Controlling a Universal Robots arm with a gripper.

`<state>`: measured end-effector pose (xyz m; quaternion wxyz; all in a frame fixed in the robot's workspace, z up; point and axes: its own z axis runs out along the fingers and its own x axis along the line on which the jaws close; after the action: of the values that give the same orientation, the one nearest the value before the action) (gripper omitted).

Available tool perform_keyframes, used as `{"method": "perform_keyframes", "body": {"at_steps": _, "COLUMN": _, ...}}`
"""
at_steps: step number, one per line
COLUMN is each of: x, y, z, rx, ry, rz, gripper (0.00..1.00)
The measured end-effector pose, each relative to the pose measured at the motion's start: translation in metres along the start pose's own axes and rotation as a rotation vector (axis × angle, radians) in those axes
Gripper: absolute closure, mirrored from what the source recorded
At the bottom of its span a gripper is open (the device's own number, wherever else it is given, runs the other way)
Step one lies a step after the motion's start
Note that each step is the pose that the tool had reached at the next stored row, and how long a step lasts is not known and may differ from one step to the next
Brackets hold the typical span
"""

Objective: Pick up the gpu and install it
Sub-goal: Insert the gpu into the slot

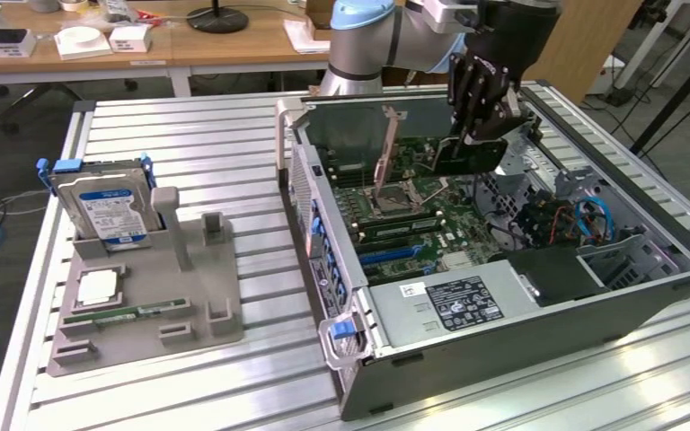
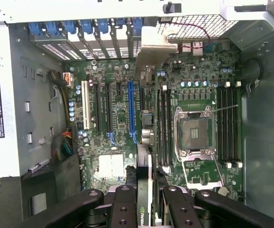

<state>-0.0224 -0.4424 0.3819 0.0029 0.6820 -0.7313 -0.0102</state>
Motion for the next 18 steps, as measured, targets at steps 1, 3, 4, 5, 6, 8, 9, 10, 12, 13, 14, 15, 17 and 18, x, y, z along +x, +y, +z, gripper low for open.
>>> {"method": "perform_keyframes", "body": {"at_steps": 1, "x": 0.0, "y": 0.0, "z": 0.0005, "rx": 0.0001, "ry": -0.0004, "rz": 0.0, "gripper": 0.74}}
{"method": "perform_keyframes", "body": {"at_steps": 3, "x": 0.0, "y": 0.0, "z": 0.0014, "rx": 0.0001, "ry": -0.0001, "rz": 0.0, "gripper": 0.74}}
{"method": "perform_keyframes", "body": {"at_steps": 4, "x": 0.0, "y": 0.0, "z": 0.002, "rx": 0.0, "ry": 0.0, "rz": 0.0, "gripper": 0.74}}
{"method": "perform_keyframes", "body": {"at_steps": 5, "x": 0.0, "y": -0.0001, "z": 0.0027, "rx": 0.0, "ry": -0.0001, "rz": 0.0, "gripper": 0.74}}
{"method": "perform_keyframes", "body": {"at_steps": 6, "x": 0.0, "y": -0.0001, "z": 0.0034, "rx": 0.0, "ry": -0.0001, "rz": 0.0, "gripper": 0.74}}
{"method": "perform_keyframes", "body": {"at_steps": 8, "x": 0.0, "y": -0.0001, "z": 0.0047, "rx": 0.0, "ry": -0.0001, "rz": 0.0, "gripper": 0.74}}
{"method": "perform_keyframes", "body": {"at_steps": 9, "x": 0.0, "y": 0.0, "z": 0.0054, "rx": 0.0, "ry": 0.0, "rz": 0.0, "gripper": 0.74}}
{"method": "perform_keyframes", "body": {"at_steps": 10, "x": 0.0, "y": 0.0, "z": 0.0061, "rx": 0.0, "ry": 0.0, "rz": 0.0, "gripper": 0.74}}
{"method": "perform_keyframes", "body": {"at_steps": 12, "x": 0.0, "y": 0.0002, "z": 0.0075, "rx": 0.0, "ry": 0.0, "rz": 0.0, "gripper": 0.74}}
{"method": "perform_keyframes", "body": {"at_steps": 13, "x": 0.0, "y": 0.0003, "z": 0.0082, "rx": 0.0, "ry": -0.0001, "rz": 0.0, "gripper": 0.74}}
{"method": "perform_keyframes", "body": {"at_steps": 14, "x": 0.0, "y": 0.0005, "z": 0.0088, "rx": 0.0, "ry": -0.0001, "rz": 0.0, "gripper": 0.74}}
{"method": "perform_keyframes", "body": {"at_steps": 15, "x": 0.0, "y": 0.0007, "z": 0.0094, "rx": 0.0, "ry": 0.0, "rz": 0.0, "gripper": 0.74}}
{"method": "perform_keyframes", "body": {"at_steps": 17, "x": 0.0, "y": 0.0012, "z": 0.0106, "rx": 0.0, "ry": -0.0001, "rz": 0.0, "gripper": 0.74}}
{"method": "perform_keyframes", "body": {"at_steps": 18, "x": 0.0, "y": 0.0015, "z": 0.0111, "rx": 0.0, "ry": 0.0, "rz": 0.0, "gripper": 0.74}}
